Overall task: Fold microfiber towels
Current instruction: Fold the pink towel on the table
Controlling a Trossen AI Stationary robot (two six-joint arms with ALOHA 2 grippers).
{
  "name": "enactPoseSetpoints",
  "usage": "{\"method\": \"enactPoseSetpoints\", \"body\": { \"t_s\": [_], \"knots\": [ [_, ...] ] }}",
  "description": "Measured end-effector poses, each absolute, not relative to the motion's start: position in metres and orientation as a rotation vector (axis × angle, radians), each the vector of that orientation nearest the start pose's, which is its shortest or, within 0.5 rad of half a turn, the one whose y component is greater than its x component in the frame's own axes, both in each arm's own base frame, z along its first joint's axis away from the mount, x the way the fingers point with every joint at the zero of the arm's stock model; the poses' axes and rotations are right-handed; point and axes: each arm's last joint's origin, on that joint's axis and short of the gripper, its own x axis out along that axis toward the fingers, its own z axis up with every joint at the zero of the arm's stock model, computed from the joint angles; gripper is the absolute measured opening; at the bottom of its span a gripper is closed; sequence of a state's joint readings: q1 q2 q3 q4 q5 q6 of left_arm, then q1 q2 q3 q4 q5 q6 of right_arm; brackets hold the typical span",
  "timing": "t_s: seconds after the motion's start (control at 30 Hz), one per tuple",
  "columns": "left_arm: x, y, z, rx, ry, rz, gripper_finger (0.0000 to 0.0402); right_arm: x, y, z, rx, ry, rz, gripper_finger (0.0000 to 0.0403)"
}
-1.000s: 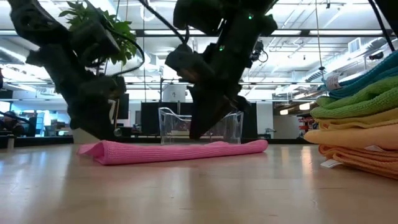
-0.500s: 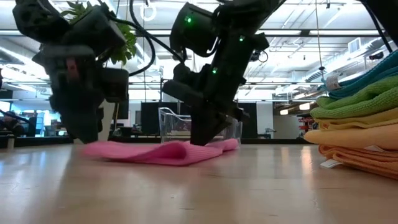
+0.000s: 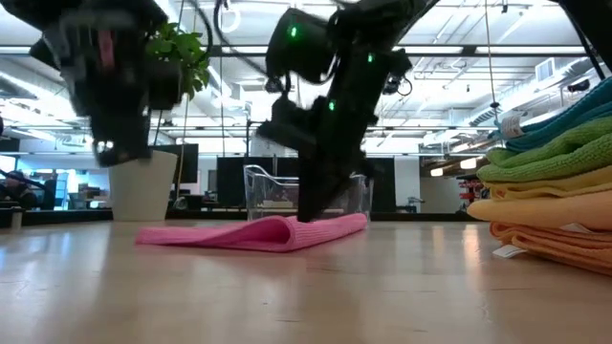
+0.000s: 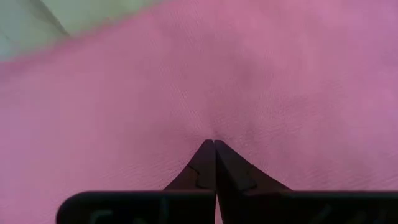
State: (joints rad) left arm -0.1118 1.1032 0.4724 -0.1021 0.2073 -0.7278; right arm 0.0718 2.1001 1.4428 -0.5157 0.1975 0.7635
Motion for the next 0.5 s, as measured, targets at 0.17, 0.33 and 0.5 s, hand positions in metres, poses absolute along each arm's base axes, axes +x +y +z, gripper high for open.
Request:
{"method": "enactPoseSetpoints", "body": {
  "t_s": [0.17,0.33,0.5],
  "knots": [
    [0.198,-0.033,0.163,-0.668,0.912,0.049,0.0008,0.414,0.048,0.175,0.513,0.982,-0.470,0.0003],
    [0.204,-0.035,0.145,-0.520,0.927,0.174,0.0009,0.412,0.083,0.177,0.531,0.953,-0.403,0.0003],
    [0.216,-0.035,0.122,-0.494,0.971,0.194,0.0010,0.423,0.106,0.155,0.546,0.893,-0.351,0.0003]
  ]
}}
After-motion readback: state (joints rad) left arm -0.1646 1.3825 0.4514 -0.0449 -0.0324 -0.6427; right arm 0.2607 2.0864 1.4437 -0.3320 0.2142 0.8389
